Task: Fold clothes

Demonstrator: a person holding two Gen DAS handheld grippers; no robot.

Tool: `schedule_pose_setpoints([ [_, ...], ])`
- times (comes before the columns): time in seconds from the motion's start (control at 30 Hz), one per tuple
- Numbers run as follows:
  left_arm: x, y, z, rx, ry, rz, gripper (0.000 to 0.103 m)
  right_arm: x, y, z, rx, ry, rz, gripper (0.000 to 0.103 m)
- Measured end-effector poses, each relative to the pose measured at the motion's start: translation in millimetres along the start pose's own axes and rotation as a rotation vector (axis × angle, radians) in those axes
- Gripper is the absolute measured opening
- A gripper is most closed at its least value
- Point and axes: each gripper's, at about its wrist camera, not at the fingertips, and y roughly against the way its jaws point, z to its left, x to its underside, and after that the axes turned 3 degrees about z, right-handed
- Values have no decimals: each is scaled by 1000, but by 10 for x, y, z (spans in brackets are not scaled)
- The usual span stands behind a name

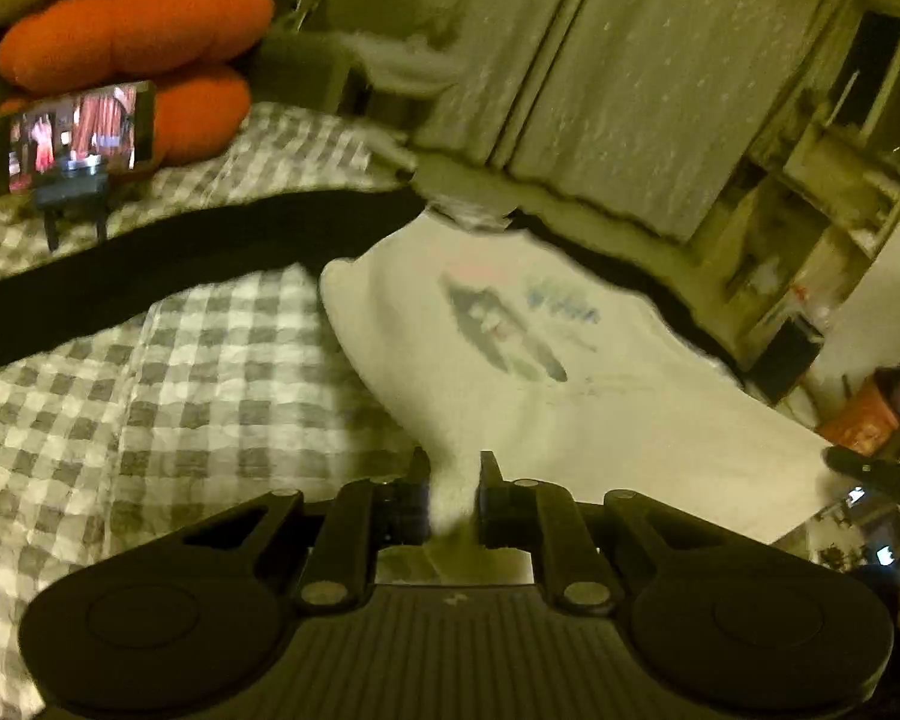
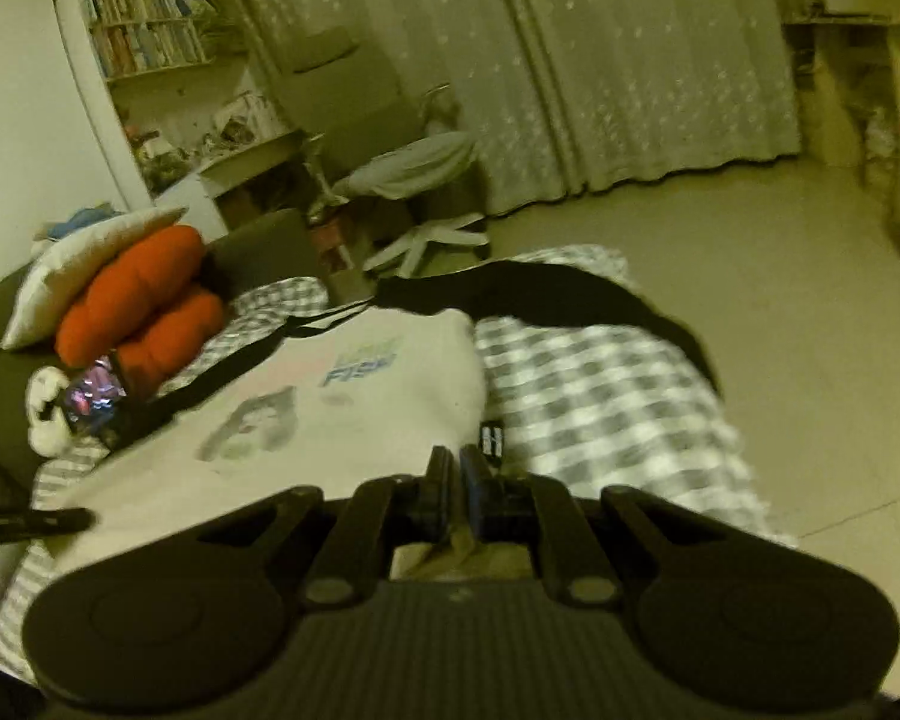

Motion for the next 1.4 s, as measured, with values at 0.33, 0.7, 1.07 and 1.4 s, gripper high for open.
schedule_pose_setpoints([
  [0.33, 14, -99, 167, 59, 100, 58, 14, -7, -131, -29, 73, -31, 7, 7],
  [0.7, 201, -406, 256, -72, 55, 165, 33, 108, -457, 70, 121, 41, 142, 57],
  [1.07, 293, -239, 234, -20, 95, 87, 4, 89, -100, 154, 42, 43, 71, 8],
  [1.4, 363, -213, 235, -64, 79, 102, 4, 295, -213, 211, 139, 114, 144, 8],
])
